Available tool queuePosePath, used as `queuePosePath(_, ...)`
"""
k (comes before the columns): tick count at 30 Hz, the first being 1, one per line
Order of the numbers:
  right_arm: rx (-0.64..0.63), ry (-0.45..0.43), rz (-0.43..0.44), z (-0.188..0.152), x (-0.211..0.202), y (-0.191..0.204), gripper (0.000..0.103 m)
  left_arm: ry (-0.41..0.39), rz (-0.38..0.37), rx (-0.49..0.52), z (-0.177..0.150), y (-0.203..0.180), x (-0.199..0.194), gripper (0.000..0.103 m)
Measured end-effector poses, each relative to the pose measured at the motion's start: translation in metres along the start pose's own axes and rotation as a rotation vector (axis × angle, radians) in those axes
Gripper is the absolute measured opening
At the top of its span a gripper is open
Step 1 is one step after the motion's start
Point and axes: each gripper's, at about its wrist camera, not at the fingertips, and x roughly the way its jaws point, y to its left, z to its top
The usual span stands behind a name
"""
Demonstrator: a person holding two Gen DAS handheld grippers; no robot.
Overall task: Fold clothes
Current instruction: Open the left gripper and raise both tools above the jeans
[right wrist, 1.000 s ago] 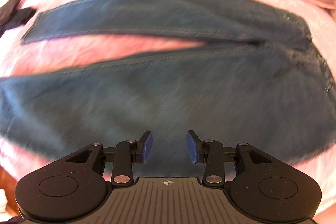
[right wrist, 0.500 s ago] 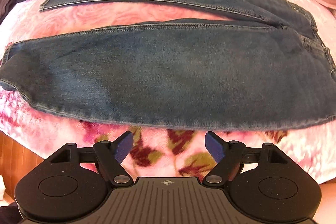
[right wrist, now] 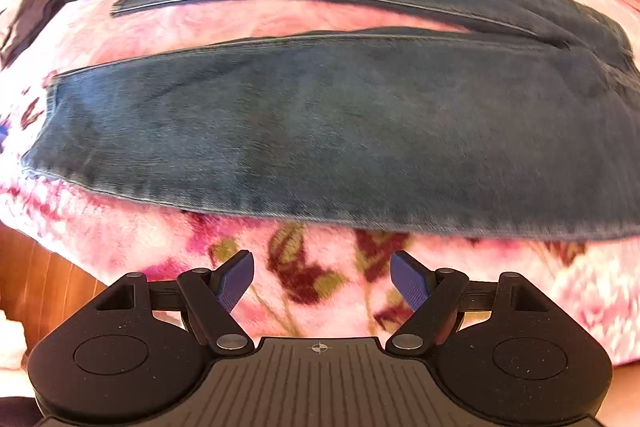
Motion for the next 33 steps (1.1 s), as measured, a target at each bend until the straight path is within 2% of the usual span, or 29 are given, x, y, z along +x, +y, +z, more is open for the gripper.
queuePosePath(2, -0.003, 0.003, -0.001, 0.003, 0.005, 0.0, 0.079, 0.076, 0.003, -0.013, 0.002, -0.006, 0.028, 0.021)
queuePosePath(8, 0.005, -0.022, -0.021, 0.009, -0.008, -0.009, 0.079, 0.144, 0.176, 0.354, -0.023, -0.063, 0.039, 0.021)
queuePosePath(9, 0.013, -0.026, -0.026, 0.009, -0.012, -0.012, 0.079, 0.143, 0.198, 0.409, -0.027, -0.07, 0.039, 0.024)
queuePosePath(10, 0.024, -0.023, -0.032, 0.009, -0.013, -0.014, 0.079, 0.14, 0.218, 0.463, -0.032, -0.078, 0.038, 0.033)
queuePosePath(11, 0.037, -0.02, -0.038, 0.01, -0.014, -0.017, 0.079, 0.136, 0.239, 0.517, -0.036, -0.085, 0.037, 0.039)
queuePosePath(13, 0.073, -0.007, -0.045, 0.009, -0.014, -0.021, 0.079, 0.188, 0.274, 0.576, -0.043, -0.091, 0.051, 0.037)
queuePosePath(16, 0.116, 0.007, -0.052, 0.008, -0.019, -0.026, 0.079, 0.214, 0.27, 0.532, -0.036, -0.088, 0.05, 0.041)
queuePosePath(19, 0.155, -0.006, -0.082, 0.01, -0.039, -0.032, 0.079, 0.235, 0.261, 0.479, -0.027, -0.084, 0.048, 0.037)
queuePosePath(24, 0.271, -0.023, -0.188, 0.019, -0.088, -0.055, 0.079, 0.186, 0.27, 0.301, 0.011, -0.078, 0.004, 0.038)
queuePosePath(25, 0.302, -0.022, -0.21, 0.022, -0.099, -0.061, 0.079, 0.172, 0.273, 0.255, 0.02, -0.076, -0.006, 0.041)
queuePosePath(27, 0.365, -0.026, -0.244, 0.027, -0.121, -0.072, 0.079, 0.138, 0.272, 0.145, 0.043, -0.072, -0.02, 0.054)
queuePosePath(29, 0.411, -0.031, -0.276, 0.032, -0.142, -0.082, 0.079, 0.102, 0.267, 0.048, 0.066, -0.069, -0.034, 0.072)
queuePosePath(31, 0.428, -0.036, -0.307, 0.037, -0.16, -0.088, 0.079, 0.071, 0.269, 0.02, 0.087, -0.071, -0.046, 0.08)
queuePosePath(32, 0.423, -0.04, -0.325, 0.04, -0.169, -0.088, 0.079, 0.058, 0.279, 0.035, 0.095, -0.076, -0.051, 0.085)
queuePosePath(33, 0.417, -0.043, -0.342, 0.043, -0.177, -0.089, 0.079, 0.045, 0.291, 0.054, 0.102, -0.081, -0.056, 0.086)
